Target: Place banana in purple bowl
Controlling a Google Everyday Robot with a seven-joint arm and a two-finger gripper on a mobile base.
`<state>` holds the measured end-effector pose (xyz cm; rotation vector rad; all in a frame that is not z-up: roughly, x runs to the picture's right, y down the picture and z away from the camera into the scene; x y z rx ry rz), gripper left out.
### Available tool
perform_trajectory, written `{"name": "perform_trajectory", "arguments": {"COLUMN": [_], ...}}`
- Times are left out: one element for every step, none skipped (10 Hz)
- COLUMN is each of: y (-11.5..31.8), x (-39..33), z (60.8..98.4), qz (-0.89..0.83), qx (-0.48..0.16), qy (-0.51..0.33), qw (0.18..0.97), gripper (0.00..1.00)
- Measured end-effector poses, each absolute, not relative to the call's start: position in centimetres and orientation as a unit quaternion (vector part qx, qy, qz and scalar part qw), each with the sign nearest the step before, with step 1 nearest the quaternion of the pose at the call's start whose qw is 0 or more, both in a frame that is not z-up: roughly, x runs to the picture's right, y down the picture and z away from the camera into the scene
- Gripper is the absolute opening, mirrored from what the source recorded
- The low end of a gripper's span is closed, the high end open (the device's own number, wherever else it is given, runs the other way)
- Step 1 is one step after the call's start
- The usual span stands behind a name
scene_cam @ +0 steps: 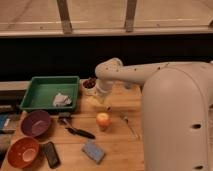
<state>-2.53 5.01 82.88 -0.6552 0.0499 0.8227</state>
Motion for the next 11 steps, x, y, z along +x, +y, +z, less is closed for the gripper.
{"name": "perform_trajectory", "arguments": {"y": [3.6,2.4,1.4,0.9,0.9,1.1,1.8,2.3,2.4,2.4,2.4], "x": [-3.3,-4.4,-5.8,-7.5,-9.4,-11.0,-13.2,-14.4,-14.6,-14.3,-14.2], "z": [82.1,81.4,80.8,80.4,79.8,79.2,77.9,77.1,77.0,77.1,77.1], "qz": [0.385,0.374,0.361,0.347,0.33,0.317,0.297,0.286,0.284,0.286,0.287], "qx": [-0.314,-0.314,-0.316,-0.32,-0.327,-0.335,-0.354,-0.367,-0.368,-0.367,-0.367], "qy": [0.007,-0.008,-0.026,-0.044,-0.062,-0.075,-0.095,-0.103,-0.105,-0.103,-0.103], "qw": [0.867,0.873,0.877,0.881,0.883,0.884,0.882,0.879,0.879,0.879,0.879], "gripper": [0.11,0.11,0.11,0.11,0.11,0.11,0.11,0.11,0.11,0.11,0.11]}}
